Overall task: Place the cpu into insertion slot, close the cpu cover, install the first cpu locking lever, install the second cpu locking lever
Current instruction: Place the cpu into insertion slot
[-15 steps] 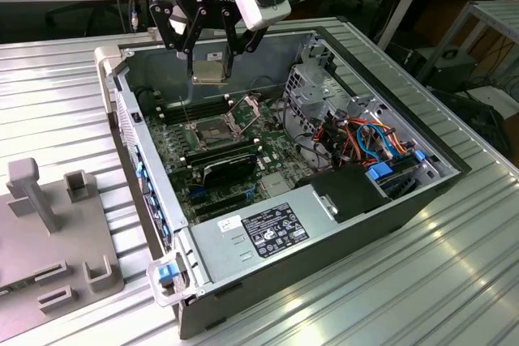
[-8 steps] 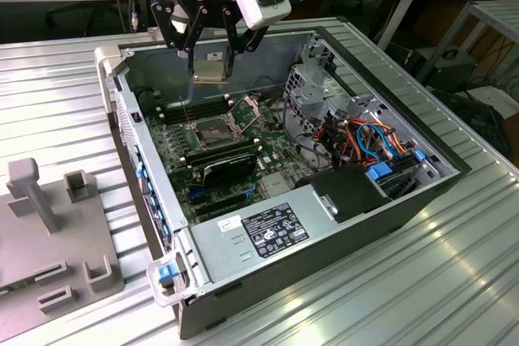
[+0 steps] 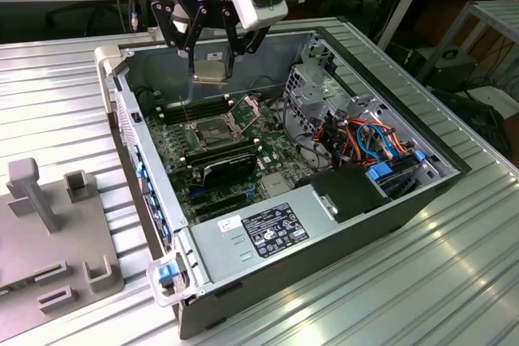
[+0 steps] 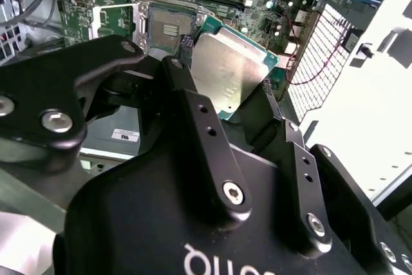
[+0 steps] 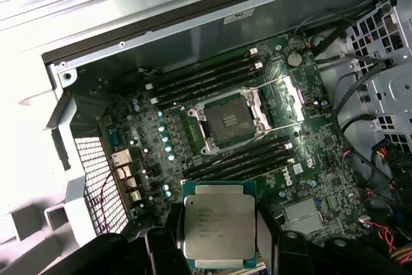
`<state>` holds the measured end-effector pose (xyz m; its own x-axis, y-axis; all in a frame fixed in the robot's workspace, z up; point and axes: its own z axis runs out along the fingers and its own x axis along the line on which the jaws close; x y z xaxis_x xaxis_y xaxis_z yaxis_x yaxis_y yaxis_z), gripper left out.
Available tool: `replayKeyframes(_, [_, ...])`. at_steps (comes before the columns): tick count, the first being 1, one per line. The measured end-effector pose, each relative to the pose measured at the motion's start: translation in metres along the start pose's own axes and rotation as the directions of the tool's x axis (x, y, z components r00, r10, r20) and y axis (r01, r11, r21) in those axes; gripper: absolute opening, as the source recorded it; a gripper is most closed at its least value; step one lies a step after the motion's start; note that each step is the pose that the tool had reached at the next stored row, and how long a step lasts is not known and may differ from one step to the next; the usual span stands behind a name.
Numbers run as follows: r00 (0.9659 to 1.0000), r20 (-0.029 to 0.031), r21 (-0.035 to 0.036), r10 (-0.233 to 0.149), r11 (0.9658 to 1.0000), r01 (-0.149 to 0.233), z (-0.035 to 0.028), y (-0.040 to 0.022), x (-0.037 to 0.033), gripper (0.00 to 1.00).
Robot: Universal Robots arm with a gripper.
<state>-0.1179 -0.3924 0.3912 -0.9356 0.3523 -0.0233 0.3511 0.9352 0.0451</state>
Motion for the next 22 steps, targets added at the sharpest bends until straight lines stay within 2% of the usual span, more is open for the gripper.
replayKeyframes(3, [0.9987, 0.0024, 0.0012, 0.052, 0.9987, -0.052, 0.0004, 0.0, 0.0, 0.55])
replayKeyframes(5, [0.9976, 0.0032, 0.0016, 0.07, 0.9976, -0.07, 0.0004, 0.0, 0.0, 0.55])
replayKeyframes(19, [0.9972, 0.0034, 0.0016, 0.074, 0.9972, -0.074, 0.0004, 0.0001, 0.0, 0.55])
replayKeyframes(22, [0.9962, 0.004, 0.0019, 0.087, 0.9962, -0.087, 0.0004, 0.0001, 0.0, 0.55])
